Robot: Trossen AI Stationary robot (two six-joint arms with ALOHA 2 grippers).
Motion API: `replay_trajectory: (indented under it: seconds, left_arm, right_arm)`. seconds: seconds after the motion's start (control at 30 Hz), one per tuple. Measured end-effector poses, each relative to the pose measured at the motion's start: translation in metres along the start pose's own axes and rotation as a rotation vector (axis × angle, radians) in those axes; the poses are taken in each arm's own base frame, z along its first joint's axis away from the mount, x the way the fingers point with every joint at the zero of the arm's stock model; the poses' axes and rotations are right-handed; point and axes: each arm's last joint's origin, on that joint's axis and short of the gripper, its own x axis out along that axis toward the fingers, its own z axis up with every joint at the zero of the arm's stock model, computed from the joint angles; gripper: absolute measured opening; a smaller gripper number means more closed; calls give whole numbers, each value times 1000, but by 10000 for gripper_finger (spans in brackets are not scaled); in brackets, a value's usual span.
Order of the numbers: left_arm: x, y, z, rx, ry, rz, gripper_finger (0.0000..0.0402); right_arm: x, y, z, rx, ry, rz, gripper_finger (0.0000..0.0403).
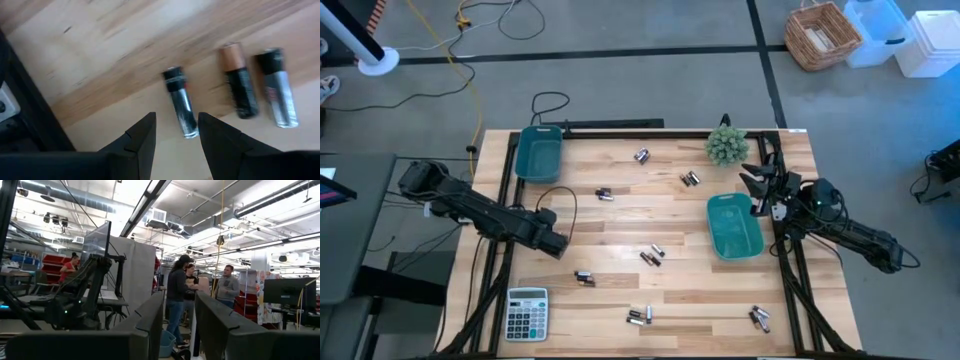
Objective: Sort batteries
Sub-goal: Put the silver battery into the blue bin
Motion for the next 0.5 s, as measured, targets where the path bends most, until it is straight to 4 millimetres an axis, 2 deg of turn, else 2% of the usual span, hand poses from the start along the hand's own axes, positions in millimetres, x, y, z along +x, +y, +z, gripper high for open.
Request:
replay_trajectory:
  seconds: [0.3,0.5]
  left_arm:
    - [15,0,-3,0,-18,-66,140]
    - [17,1,-3,8,-31,-59,139]
  right_arm:
    - [0,0,0,-1,0,0,128]
    - [0,0,0,0,0,0,128]
